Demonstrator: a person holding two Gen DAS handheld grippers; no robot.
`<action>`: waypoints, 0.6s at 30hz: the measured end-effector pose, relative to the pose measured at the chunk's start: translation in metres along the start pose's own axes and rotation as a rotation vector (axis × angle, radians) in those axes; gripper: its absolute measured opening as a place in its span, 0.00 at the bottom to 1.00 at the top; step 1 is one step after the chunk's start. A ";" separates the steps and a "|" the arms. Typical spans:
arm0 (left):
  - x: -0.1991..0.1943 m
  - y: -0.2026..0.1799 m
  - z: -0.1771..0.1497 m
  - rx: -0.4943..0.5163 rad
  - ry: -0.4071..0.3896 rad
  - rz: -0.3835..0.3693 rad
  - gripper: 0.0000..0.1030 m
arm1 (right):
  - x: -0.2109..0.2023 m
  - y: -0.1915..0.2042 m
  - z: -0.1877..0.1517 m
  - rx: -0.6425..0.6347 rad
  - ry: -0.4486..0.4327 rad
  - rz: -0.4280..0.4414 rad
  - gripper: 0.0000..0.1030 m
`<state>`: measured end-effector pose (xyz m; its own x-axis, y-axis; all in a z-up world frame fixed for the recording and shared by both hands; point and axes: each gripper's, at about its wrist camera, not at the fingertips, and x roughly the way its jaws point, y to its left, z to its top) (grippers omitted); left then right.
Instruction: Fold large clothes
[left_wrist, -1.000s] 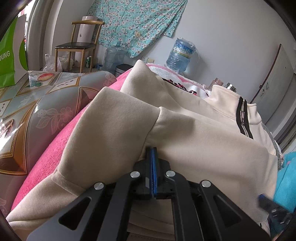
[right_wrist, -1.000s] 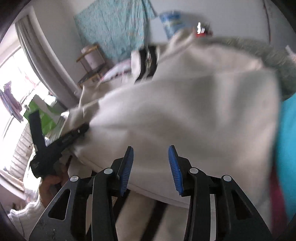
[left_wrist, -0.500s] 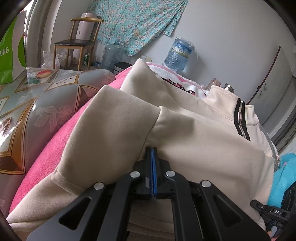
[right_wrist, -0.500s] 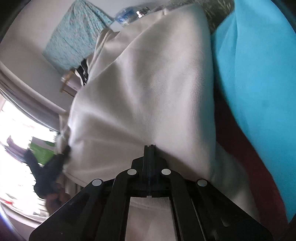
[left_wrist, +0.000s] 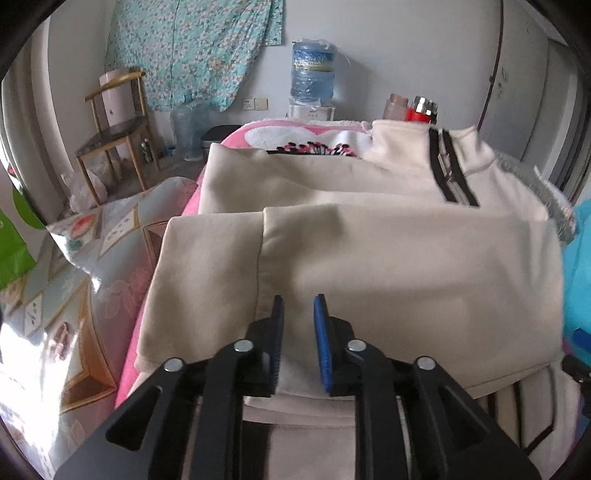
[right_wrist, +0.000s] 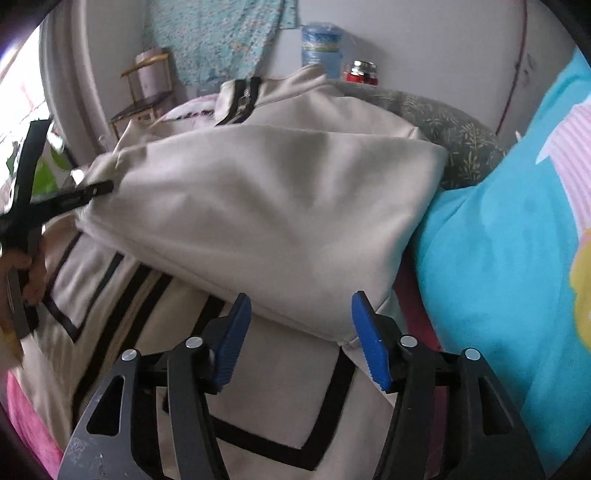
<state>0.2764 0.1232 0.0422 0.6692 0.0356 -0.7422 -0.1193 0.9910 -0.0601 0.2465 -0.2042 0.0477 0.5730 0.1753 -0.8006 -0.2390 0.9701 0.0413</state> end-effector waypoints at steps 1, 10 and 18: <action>-0.002 -0.001 0.002 -0.001 0.001 -0.015 0.19 | 0.000 -0.005 0.004 0.026 -0.003 0.007 0.55; 0.003 -0.040 0.064 0.105 -0.056 -0.123 0.44 | 0.027 -0.011 0.123 0.071 -0.105 -0.075 0.71; 0.035 -0.038 0.084 0.033 -0.036 -0.152 0.44 | 0.098 -0.016 0.234 0.261 -0.028 -0.049 0.79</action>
<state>0.3660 0.0978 0.0750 0.7040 -0.1115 -0.7014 0.0096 0.9890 -0.1476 0.4900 -0.1634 0.1080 0.6011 0.1285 -0.7888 -0.0029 0.9873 0.1587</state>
